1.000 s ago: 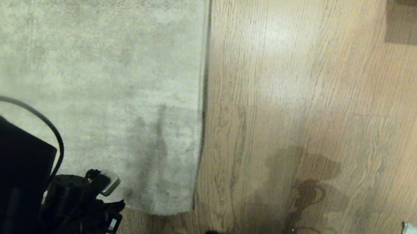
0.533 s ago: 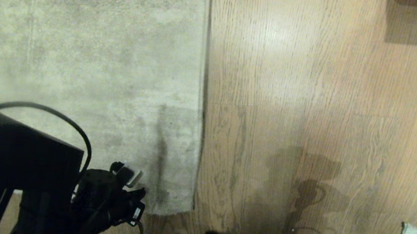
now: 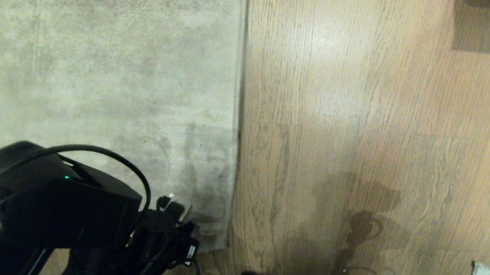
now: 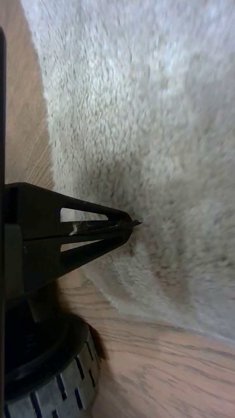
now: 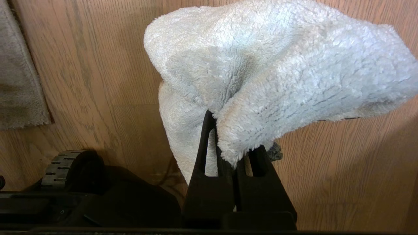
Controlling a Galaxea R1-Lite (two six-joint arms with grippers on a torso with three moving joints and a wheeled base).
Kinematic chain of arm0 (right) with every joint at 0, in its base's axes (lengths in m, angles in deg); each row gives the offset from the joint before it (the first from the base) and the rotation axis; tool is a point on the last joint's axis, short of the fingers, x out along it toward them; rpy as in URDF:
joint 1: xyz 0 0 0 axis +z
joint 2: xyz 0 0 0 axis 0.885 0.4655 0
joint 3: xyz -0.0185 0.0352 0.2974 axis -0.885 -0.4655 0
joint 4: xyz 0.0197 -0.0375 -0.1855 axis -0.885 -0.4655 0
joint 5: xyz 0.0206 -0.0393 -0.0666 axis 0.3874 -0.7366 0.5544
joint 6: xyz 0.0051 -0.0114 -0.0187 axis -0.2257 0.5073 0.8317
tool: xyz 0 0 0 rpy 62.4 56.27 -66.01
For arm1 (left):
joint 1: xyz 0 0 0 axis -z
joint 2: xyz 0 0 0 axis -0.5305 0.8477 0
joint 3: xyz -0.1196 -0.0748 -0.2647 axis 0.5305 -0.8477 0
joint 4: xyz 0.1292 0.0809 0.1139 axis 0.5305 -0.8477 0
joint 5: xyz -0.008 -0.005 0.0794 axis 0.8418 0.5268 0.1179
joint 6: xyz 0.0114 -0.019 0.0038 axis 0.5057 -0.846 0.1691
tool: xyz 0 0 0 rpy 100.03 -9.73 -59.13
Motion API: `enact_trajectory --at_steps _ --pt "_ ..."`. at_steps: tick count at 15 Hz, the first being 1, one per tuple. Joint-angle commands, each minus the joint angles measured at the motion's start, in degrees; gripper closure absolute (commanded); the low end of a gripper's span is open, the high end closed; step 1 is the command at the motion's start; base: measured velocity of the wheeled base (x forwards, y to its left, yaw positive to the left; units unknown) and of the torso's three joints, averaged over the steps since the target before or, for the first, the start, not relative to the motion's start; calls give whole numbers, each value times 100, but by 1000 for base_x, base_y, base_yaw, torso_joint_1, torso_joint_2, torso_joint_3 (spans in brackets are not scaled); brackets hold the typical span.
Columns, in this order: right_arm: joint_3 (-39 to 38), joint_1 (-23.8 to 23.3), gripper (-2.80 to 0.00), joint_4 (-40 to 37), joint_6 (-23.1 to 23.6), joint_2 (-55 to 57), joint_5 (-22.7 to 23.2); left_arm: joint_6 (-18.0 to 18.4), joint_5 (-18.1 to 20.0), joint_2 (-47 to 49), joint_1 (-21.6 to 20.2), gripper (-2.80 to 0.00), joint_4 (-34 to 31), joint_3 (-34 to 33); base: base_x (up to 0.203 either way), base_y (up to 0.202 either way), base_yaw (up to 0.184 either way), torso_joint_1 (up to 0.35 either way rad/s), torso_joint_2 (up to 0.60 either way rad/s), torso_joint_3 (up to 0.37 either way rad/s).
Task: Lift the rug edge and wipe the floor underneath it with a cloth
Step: Lay down the carpet
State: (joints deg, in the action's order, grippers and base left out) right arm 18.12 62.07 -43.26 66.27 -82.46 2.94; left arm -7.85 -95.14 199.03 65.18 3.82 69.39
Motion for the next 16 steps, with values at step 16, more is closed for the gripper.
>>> enact_trajectory --at_steps 16 --pt "0 1 0 4 5 7 3 289 -75 31 -107 0 277 610 0 0 0 0 0 0"
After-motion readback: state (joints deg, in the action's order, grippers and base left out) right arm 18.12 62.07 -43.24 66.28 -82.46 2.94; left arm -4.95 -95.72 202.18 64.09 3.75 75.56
